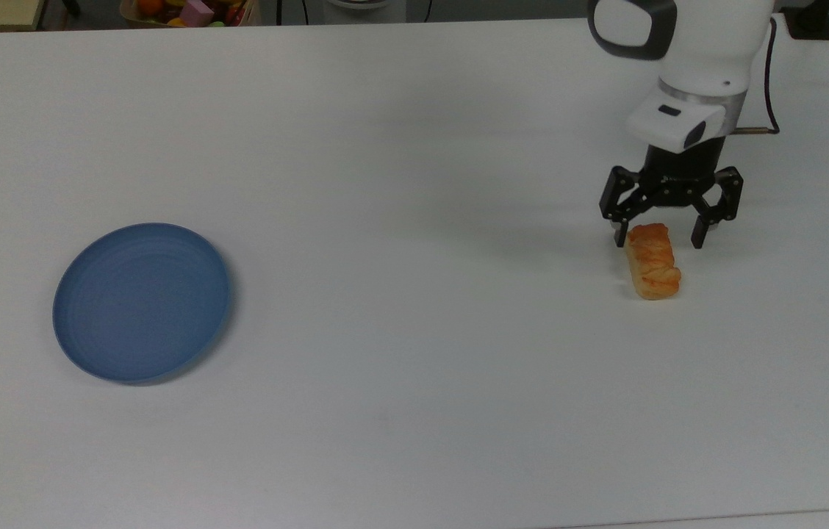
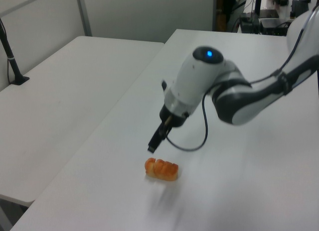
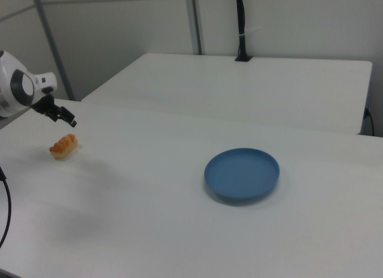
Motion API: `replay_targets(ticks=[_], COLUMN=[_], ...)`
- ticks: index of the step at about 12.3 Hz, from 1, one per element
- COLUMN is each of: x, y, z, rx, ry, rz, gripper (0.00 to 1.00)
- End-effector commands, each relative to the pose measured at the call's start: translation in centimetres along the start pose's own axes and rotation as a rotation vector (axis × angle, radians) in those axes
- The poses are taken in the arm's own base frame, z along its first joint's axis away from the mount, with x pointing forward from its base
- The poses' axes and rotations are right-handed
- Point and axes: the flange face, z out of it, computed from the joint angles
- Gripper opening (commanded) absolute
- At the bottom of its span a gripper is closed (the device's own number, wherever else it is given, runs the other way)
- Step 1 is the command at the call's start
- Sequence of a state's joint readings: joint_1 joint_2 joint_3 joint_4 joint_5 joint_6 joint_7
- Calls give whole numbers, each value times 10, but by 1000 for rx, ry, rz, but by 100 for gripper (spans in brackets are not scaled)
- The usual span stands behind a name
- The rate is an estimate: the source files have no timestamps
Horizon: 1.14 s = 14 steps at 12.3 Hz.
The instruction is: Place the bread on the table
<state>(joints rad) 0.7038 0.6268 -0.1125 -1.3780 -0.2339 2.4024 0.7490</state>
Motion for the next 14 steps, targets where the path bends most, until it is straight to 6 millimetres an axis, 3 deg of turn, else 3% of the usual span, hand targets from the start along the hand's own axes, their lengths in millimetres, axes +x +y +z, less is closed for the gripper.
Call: replay_targets(ticks=[1,3,6,9,11,14], x=[34,63,84,83,75,57], y=[57,117,205,269,305,380], z=[-53,-78,-121,-153,-175,-208], rx=[-66,-89,-81,-57,-46,-48], ry=[-33,-46,-111,-193,-255,-366], rz=[-10,-8,-48,-67,-106,-154], gripper=[100,100,100,100,100,100])
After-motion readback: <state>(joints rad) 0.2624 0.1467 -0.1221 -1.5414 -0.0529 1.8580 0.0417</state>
